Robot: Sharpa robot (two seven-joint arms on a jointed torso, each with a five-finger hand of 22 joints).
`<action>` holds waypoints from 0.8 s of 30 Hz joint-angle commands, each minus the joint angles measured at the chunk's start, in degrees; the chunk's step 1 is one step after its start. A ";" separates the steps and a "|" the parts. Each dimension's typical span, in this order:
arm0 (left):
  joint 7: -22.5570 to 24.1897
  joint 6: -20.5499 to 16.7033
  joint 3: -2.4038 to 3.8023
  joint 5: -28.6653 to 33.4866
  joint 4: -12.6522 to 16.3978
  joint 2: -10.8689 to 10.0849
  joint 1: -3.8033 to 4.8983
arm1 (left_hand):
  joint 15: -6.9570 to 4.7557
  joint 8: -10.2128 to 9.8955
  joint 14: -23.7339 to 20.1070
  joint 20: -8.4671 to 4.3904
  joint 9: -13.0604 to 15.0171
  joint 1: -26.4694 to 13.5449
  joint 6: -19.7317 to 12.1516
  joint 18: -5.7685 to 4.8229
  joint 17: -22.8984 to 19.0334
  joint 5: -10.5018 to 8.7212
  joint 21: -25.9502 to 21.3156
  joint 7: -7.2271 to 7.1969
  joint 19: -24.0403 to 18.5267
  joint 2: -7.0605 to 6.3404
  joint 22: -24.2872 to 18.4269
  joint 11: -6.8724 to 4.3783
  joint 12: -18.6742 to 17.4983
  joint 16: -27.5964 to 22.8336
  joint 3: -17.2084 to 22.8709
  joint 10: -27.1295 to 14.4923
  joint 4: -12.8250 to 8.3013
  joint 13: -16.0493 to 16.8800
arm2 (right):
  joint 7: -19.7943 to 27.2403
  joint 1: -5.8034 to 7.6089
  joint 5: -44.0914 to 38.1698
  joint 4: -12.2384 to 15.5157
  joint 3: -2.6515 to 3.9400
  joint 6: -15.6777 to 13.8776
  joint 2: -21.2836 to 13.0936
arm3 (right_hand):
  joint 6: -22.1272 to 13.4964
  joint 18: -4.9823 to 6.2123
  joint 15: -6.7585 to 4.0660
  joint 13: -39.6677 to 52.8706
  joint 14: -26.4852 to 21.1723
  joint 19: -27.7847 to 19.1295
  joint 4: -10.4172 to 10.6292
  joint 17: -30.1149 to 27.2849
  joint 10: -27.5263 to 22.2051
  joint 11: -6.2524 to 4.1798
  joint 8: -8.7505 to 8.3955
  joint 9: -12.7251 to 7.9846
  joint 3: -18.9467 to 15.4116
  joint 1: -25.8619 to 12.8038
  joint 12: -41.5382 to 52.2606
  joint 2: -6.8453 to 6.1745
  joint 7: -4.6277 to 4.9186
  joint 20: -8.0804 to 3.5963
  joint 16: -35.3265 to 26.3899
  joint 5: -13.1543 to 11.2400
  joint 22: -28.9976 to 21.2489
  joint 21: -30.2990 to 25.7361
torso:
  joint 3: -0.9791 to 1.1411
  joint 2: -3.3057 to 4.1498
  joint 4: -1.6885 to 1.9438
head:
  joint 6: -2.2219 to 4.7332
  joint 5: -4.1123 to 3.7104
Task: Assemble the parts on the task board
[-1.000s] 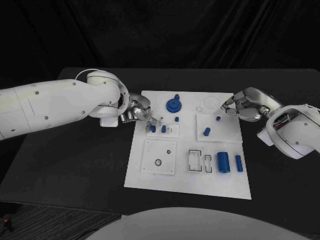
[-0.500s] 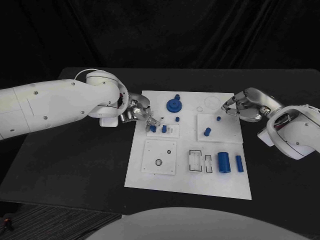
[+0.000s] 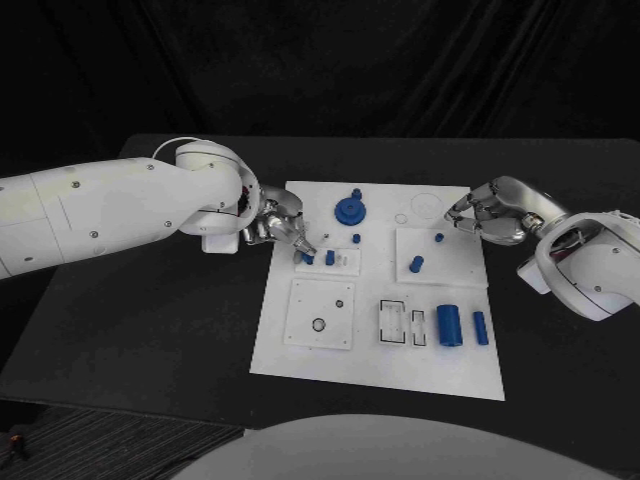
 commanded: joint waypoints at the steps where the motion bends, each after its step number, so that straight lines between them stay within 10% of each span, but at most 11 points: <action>1: 0.81 0.21 0.03 -0.13 0.24 -0.05 -0.12 | -0.04 -0.39 5.94 0.16 -0.19 0.72 -0.12 1.07 15.09 -0.86 0.04 -0.06 1.29 -0.03 12.06 -0.09 0.15 0.15 1.17 6.01 -0.86 15.07 | -0.85 -0.16 -0.30 -0.03 0.04 0.18 -0.02 | 0.45 -0.02 -0.23 -18.12 0.01 -0.31 -0.03 -0.05 0.09 -0.35 0.17 0.05 0.21 0.24 -0.36 -0.03 -0.04 -0.03 -0.24 0.16 2.15 -0.13 | 0.02 0.01 0.00 | -0.01 0.03; 24: 0.77 0.14 0.04 -0.12 0.00 0.71 -0.11 | -0.03 -0.26 5.94 0.17 -0.33 -0.15 0.34 1.04 15.09 -1.32 0.15 -0.04 1.36 0.18 12.09 -0.06 0.15 0.15 2.18 6.01 -0.74 15.07 | -0.90 -0.17 -0.30 0.00 0.04 0.27 -0.05 | 0.45 -0.02 -0.23 -18.12 0.01 -0.31 -0.03 -0.05 0.09 -0.35 0.17 0.05 0.21 0.24 -0.36 -0.03 -0.04 -0.03 -0.24 0.16 2.15 -0.13 | 0.00 0.02 -0.02 | -0.01 -0.22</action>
